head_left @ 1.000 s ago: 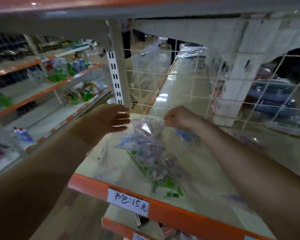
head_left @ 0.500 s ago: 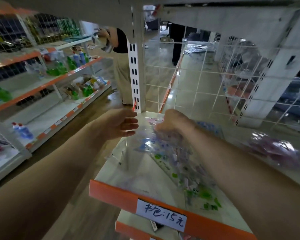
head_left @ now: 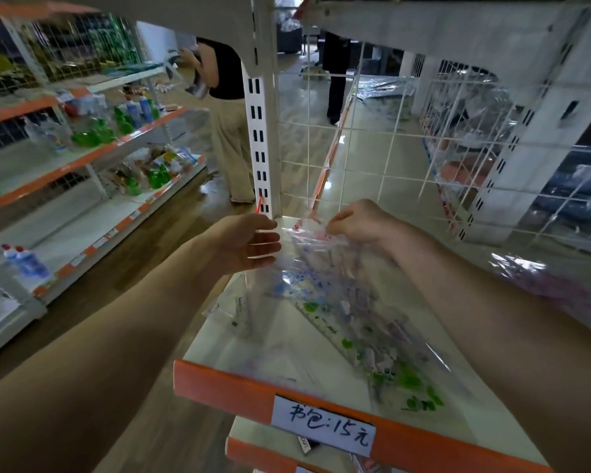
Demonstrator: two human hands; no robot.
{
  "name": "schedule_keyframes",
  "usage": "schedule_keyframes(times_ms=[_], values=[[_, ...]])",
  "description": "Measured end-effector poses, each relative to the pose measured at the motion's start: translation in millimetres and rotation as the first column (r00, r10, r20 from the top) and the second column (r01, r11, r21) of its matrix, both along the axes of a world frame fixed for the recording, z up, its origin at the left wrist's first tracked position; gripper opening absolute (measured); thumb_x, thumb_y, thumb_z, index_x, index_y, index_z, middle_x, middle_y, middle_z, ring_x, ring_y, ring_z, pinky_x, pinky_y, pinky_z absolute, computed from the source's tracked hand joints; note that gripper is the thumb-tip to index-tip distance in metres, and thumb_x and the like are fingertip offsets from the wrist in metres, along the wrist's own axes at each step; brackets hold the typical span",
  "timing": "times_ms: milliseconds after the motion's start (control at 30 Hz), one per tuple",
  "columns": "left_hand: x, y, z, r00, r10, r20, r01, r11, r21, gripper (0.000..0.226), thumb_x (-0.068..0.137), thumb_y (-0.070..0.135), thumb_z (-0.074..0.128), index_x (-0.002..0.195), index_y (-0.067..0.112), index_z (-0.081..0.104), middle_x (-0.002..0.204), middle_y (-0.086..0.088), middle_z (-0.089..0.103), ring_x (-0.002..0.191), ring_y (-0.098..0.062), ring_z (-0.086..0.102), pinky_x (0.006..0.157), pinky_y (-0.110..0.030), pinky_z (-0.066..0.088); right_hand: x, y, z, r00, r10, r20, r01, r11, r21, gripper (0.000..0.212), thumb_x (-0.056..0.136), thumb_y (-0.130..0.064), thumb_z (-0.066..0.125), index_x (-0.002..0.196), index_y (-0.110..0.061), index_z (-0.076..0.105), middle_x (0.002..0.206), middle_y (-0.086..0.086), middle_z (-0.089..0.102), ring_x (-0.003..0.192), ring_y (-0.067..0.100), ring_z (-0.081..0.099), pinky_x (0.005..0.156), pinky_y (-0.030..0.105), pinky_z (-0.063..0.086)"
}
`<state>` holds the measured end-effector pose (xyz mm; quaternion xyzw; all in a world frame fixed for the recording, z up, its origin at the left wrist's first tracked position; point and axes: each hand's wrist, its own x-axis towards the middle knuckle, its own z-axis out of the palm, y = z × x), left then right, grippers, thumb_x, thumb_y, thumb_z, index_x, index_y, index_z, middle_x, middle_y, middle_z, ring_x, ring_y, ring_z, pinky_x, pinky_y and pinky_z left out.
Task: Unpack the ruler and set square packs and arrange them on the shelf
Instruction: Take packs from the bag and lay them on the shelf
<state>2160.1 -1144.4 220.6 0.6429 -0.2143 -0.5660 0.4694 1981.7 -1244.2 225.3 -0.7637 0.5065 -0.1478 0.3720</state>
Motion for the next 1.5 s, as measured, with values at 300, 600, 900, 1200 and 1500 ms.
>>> schedule_keyframes(times_ms=[300, 600, 900, 1200, 1500], values=[[-38.3, 8.6, 11.9, 0.973, -0.067, -0.219, 0.045, 0.993, -0.107, 0.008, 0.091, 0.015, 0.057, 0.087, 0.009, 0.062, 0.082, -0.005, 0.064, 0.072, -0.014, 0.064, 0.067, -0.025, 0.056, -21.6, 31.7, 21.4, 0.942, 0.021, 0.336, -0.126, 0.947, 0.294, 0.006, 0.085, -0.013, 0.069, 0.081, -0.011, 0.065, 0.072, 0.004, 0.068, 0.059, 0.009, 0.059, 0.051, 0.016, 0.05], [-64.8, 41.9, 15.0, 0.985, 0.001, -0.17, -0.028, 0.987, -0.157, 0.007, 0.088, 0.005, 0.054, 0.085, 0.005, 0.06, 0.067, -0.005, 0.066, 0.055, -0.012, 0.064, 0.054, -0.018, 0.051, -51.8, 58.3, 23.7, 0.947, 0.23, 0.223, -0.283, 0.926, 0.249, 0.004, 0.088, -0.012, 0.066, 0.084, -0.012, 0.064, 0.073, 0.001, 0.07, 0.058, 0.006, 0.064, 0.05, 0.017, 0.05], [-94.1, 56.9, 20.2, 0.985, -0.006, -0.173, -0.028, 0.981, -0.192, 0.014, 0.089, -0.003, 0.053, 0.084, 0.007, 0.061, 0.066, -0.008, 0.063, 0.062, -0.019, 0.066, 0.066, -0.029, 0.058, -93.9, 65.0, 22.3, 0.949, 0.252, 0.189, -0.291, 0.932, 0.215, 0.004, 0.088, -0.022, 0.066, 0.089, -0.019, 0.067, 0.077, -0.005, 0.073, 0.064, 0.003, 0.065, 0.057, 0.02, 0.045], [-102.6, 53.8, 24.7, 0.999, 0.013, 0.031, -0.01, 0.996, -0.089, 0.005, 0.092, 0.012, 0.055, 0.09, 0.012, 0.059, 0.082, -0.005, 0.063, 0.073, -0.017, 0.065, 0.064, -0.03, 0.058, -203.5, 14.6, 30.1, 0.994, -0.047, -0.099, 0.044, 0.998, -0.033, 0.015, 0.085, -0.011, 0.064, 0.091, 0.001, 0.071, 0.084, 0.015, 0.068, 0.064, 0.018, 0.054, 0.054, 0.023, 0.036], [-95.3, 64.9, 19.7, 0.956, 0.009, 0.294, -0.014, 1.0, 0.014, 0.009, 0.094, 0.008, 0.054, 0.099, 0.008, 0.062, 0.09, -0.009, 0.063, 0.082, -0.022, 0.062, 0.078, -0.037, 0.052, -235.2, 18.8, 25.6, 0.885, -0.059, -0.462, -0.059, 0.97, -0.237, 0.026, 0.089, -0.016, 0.055, 0.069, -0.005, 0.067, 0.078, 0.017, 0.066, 0.069, 0.025, 0.058, 0.06, 0.029, 0.041]])
